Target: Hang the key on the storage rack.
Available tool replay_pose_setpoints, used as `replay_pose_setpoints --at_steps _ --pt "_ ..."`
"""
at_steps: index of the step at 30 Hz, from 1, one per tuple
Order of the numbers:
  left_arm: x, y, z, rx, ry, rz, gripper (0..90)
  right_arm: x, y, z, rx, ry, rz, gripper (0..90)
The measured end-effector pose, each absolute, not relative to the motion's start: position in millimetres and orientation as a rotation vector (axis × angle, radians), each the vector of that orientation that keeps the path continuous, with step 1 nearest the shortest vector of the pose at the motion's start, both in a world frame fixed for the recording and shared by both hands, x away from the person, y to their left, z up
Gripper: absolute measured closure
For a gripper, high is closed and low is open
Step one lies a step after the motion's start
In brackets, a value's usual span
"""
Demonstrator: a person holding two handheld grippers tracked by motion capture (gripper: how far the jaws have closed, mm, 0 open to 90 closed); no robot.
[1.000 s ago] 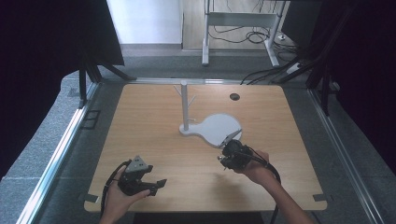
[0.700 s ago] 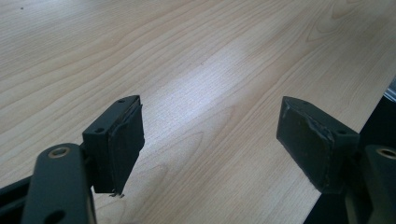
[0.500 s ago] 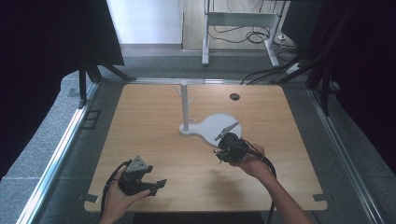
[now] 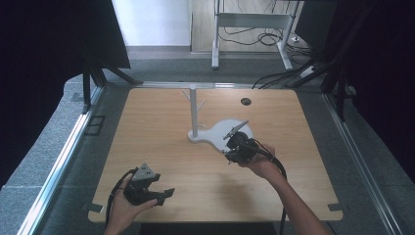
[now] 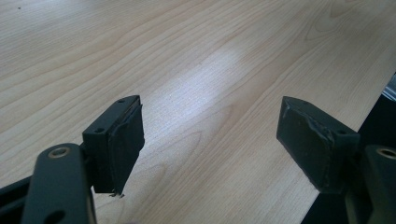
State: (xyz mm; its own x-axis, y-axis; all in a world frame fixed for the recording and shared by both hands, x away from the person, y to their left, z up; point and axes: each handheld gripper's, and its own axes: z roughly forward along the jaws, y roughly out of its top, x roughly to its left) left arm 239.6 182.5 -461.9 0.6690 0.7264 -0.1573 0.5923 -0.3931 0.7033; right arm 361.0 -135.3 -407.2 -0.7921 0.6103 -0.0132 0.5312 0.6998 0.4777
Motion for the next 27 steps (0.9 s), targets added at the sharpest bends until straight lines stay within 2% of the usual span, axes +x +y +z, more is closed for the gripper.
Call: replay_pose_setpoints --at_steps 27 --pt "238.5 182.7 -459.6 2.121 1.005 0.226 23.7 392.8 -122.2 -382.0 0.971 2.685 0.742 84.5"
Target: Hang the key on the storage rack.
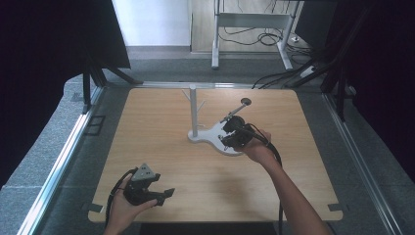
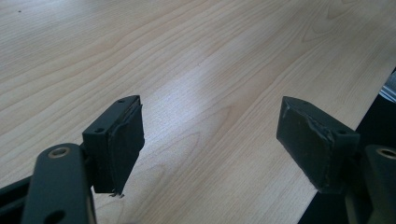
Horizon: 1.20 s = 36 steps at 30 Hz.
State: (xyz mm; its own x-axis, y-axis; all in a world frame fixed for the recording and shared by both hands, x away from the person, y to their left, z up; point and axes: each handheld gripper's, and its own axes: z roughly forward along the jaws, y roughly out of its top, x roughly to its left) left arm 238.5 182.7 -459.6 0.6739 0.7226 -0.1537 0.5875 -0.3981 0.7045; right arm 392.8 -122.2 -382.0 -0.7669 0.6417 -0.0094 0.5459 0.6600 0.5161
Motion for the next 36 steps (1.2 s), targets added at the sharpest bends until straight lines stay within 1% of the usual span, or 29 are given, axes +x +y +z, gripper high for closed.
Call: replay_pose_setpoints --at_steps 8,36 --pt "238.6 182.4 -459.9 2.120 1.005 0.224 23.7 402.5 -118.9 -381.5 0.988 2.682 0.743 84.5" --pt "237.9 185.3 -457.3 2.111 1.006 0.226 23.7 430.7 -97.1 -361.8 1.007 2.651 0.764 84.5"
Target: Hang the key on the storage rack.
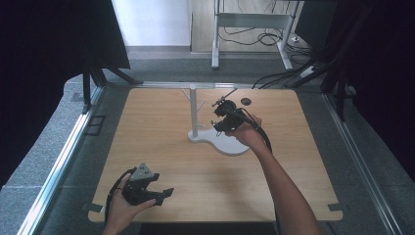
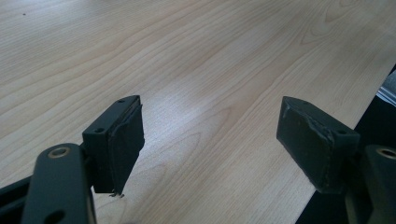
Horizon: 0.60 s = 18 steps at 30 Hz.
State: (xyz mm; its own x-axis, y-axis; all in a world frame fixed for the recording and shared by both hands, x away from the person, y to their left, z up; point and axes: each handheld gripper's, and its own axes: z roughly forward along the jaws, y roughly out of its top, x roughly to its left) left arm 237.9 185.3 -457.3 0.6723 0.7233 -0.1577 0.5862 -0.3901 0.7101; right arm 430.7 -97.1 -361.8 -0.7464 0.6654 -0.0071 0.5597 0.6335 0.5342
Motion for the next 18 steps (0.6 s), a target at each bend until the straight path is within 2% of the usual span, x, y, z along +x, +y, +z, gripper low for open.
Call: replay_pose_setpoints --at_steps 18 --pt "237.8 188.2 -455.9 2.103 1.007 0.225 23.6 447.7 -83.5 -360.4 1.011 2.651 0.734 84.5"
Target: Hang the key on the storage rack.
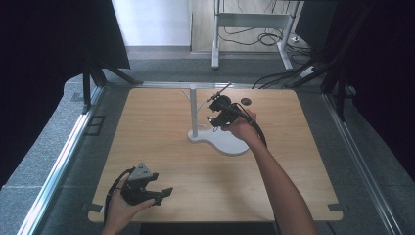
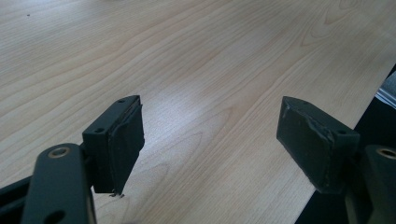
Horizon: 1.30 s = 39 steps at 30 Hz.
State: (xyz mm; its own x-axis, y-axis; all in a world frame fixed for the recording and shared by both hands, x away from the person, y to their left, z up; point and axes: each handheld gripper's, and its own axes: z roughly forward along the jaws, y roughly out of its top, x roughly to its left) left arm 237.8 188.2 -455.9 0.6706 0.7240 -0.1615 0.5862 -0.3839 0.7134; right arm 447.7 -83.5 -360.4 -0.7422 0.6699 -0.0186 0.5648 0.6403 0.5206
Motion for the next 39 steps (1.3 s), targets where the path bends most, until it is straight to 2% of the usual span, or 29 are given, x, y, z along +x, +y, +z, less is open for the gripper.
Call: replay_pose_setpoints --at_steps 39 --pt "235.9 188.3 -453.3 2.097 1.001 0.216 23.6 503.4 -72.7 -355.1 1.087 2.609 0.716 84.5"
